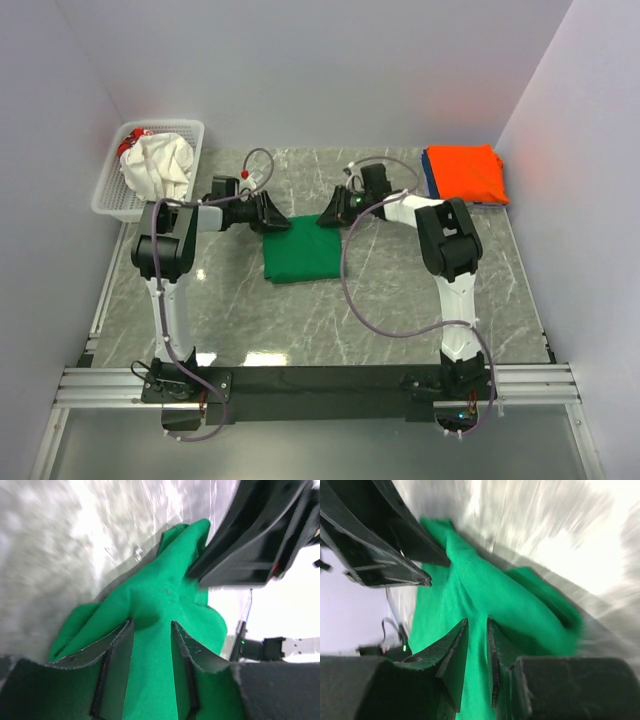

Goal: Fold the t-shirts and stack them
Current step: Fold the tshirt

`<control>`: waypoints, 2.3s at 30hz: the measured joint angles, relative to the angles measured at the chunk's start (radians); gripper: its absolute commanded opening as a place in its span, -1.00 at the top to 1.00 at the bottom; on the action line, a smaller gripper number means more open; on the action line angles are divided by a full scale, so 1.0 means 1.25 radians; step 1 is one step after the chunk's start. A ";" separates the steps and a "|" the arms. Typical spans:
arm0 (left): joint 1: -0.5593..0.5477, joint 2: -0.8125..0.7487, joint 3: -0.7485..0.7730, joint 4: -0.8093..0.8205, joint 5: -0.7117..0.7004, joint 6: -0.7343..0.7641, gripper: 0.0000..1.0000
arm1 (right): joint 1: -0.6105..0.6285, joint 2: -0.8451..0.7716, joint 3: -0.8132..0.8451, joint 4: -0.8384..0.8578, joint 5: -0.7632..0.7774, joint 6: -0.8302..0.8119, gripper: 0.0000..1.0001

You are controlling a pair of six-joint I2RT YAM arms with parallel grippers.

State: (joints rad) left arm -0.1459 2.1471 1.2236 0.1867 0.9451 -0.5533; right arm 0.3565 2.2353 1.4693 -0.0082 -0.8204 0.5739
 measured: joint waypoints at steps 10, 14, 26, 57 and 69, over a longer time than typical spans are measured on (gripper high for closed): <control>0.023 -0.228 -0.112 -0.007 0.002 0.016 0.12 | 0.011 -0.235 -0.221 0.103 -0.002 0.058 0.29; -0.008 -0.301 -0.190 0.049 0.029 -0.023 0.14 | 0.075 -0.298 -0.279 0.157 -0.025 0.076 0.28; -0.005 -0.081 -0.148 -0.082 0.069 0.018 0.17 | 0.050 -0.118 -0.296 0.166 -0.055 0.077 0.34; 0.038 -0.109 -0.222 -0.179 0.164 0.106 0.18 | 0.113 -0.100 -0.324 0.193 -0.105 0.125 0.25; 0.066 -0.251 -0.220 -0.305 0.155 0.247 0.15 | 0.054 -0.228 -0.285 -0.042 -0.081 -0.077 0.29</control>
State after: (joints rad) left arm -0.0639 1.8339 0.9485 -0.1944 1.1389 -0.2451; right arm 0.4240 1.9503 1.1130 -0.0612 -0.9218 0.4774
